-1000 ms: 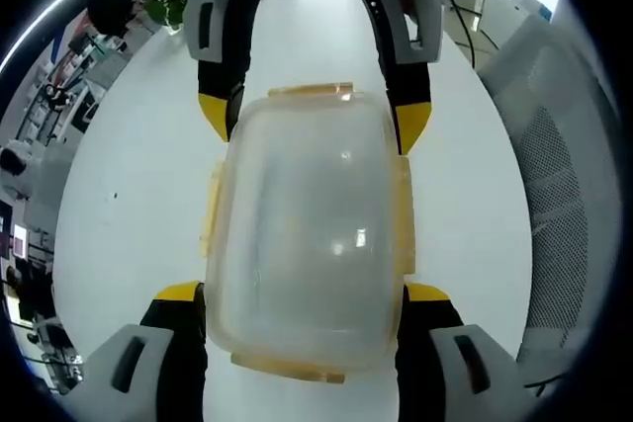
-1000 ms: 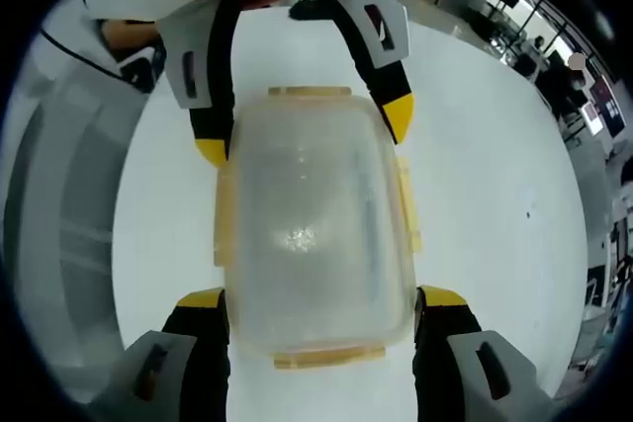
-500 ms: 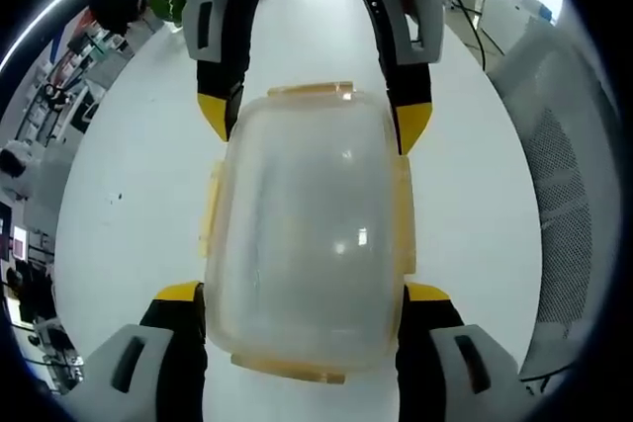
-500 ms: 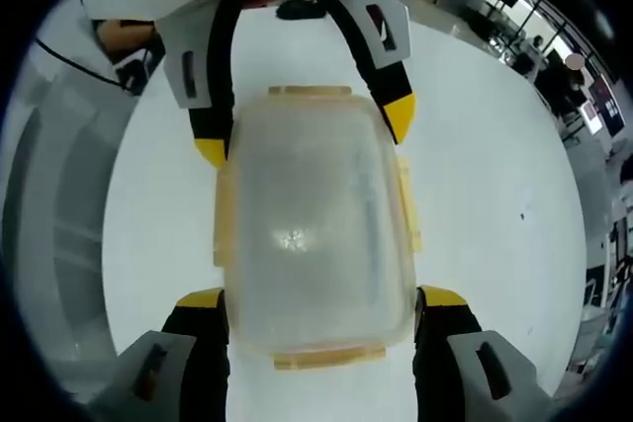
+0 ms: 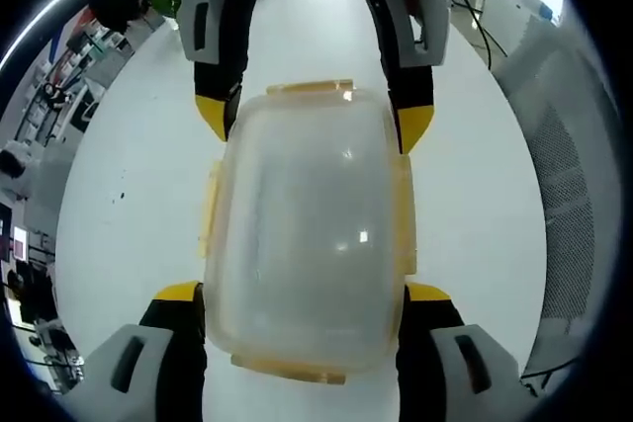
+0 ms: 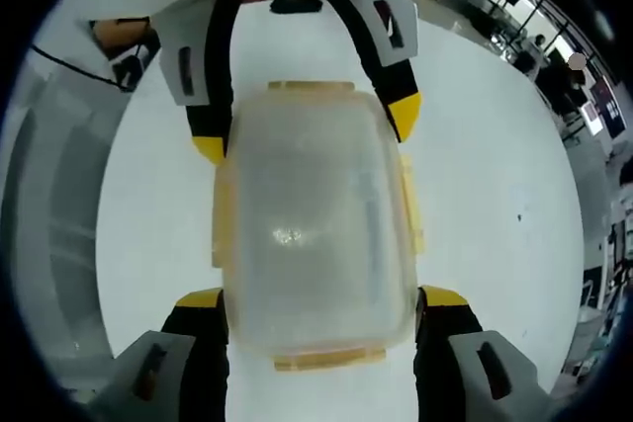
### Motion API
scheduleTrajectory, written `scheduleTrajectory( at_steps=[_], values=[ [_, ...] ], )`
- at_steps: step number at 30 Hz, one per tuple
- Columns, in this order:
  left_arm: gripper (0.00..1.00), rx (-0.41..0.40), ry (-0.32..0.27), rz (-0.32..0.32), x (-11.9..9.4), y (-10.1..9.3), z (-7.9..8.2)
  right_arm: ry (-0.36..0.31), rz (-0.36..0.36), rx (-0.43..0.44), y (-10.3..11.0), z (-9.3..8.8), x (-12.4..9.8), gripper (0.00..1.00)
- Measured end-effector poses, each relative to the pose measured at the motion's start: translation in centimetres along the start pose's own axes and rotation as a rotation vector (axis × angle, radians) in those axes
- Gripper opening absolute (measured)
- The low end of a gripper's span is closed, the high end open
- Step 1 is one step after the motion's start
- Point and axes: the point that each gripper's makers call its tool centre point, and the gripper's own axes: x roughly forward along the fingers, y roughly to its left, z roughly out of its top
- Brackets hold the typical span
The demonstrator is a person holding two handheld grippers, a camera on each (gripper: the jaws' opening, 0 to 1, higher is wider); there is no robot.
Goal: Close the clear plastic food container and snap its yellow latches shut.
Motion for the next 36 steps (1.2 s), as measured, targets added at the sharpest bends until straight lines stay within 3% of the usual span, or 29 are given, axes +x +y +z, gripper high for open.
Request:
scheduleTrajectory(
  at_steps=[15,20,29,32,34,36],
  values=[
    [0.81,0.0,0.009,0.015,0.0,-0.1,0.1,-0.01,-0.019,0.003,-0.1,0.0,-0.1,0.78],
    [0.96,-0.006,-0.026,0.04,-0.1,0.0,0.8,-0.047,-0.055,0.026,-0.2,0.3,-0.2,0.87],
    [0.99,-0.024,-0.042,0.074,-0.5,-0.2,1.0,-0.061,-0.095,0.031,-0.3,0.1,-0.9,0.88],
    [0.99,-0.059,-0.055,0.086,-1.0,-0.1,0.8,-0.069,-0.117,0.043,-0.4,-0.1,-1.6,0.88],
    [0.99,-0.114,-0.102,0.098,-1.5,0.0,1.1,-0.095,-0.117,0.069,-0.4,0.1,-2.0,0.87],
    [0.99,-0.143,-0.091,0.094,-1.8,0.0,0.5,-0.108,-0.127,0.085,-0.6,0.1,-2.4,0.87]
  ],
)
